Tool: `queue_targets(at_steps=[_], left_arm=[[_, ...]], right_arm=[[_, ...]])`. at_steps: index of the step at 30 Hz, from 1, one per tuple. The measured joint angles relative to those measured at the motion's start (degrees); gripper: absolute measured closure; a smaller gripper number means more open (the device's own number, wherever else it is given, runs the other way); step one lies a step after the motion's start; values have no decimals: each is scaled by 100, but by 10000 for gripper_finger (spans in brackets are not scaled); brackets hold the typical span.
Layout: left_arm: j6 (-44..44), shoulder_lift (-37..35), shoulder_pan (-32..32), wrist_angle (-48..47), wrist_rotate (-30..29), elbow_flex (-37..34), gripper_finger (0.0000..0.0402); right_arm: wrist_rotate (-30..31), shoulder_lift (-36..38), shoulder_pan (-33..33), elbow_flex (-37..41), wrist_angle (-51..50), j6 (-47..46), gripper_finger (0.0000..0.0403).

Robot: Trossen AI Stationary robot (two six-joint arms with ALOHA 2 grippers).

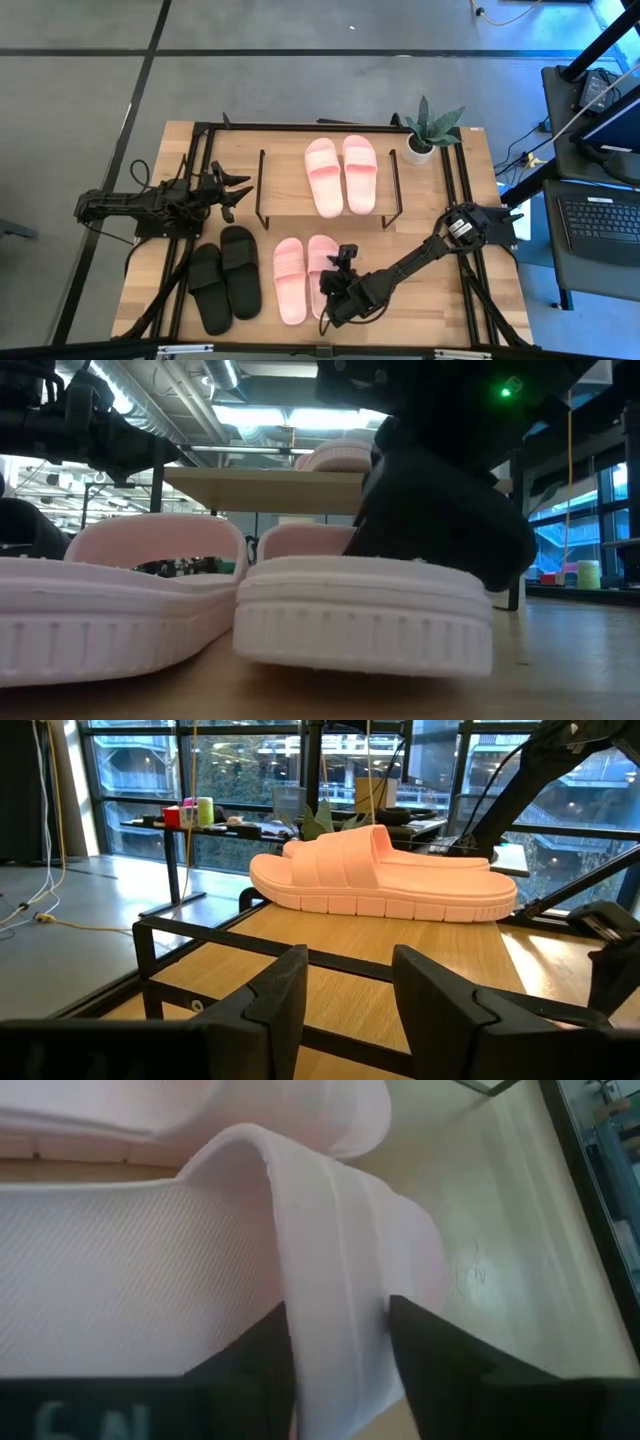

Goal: Pick and place slides into the shelf
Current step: Move the pink slipper under the shelf

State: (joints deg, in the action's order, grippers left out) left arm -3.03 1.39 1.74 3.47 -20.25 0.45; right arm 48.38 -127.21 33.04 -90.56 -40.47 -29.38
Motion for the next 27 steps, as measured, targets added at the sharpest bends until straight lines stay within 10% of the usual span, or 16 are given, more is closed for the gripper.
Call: queue_targets(at_steps=[8,27], left_arm=[[0,-2,0,2,0,1,260],[13,0,0,2,0,2,260]], right_arm=[[25,2,0,-2,-231,-267,385],[1200,10,286,258,-3514,-3128,391]])
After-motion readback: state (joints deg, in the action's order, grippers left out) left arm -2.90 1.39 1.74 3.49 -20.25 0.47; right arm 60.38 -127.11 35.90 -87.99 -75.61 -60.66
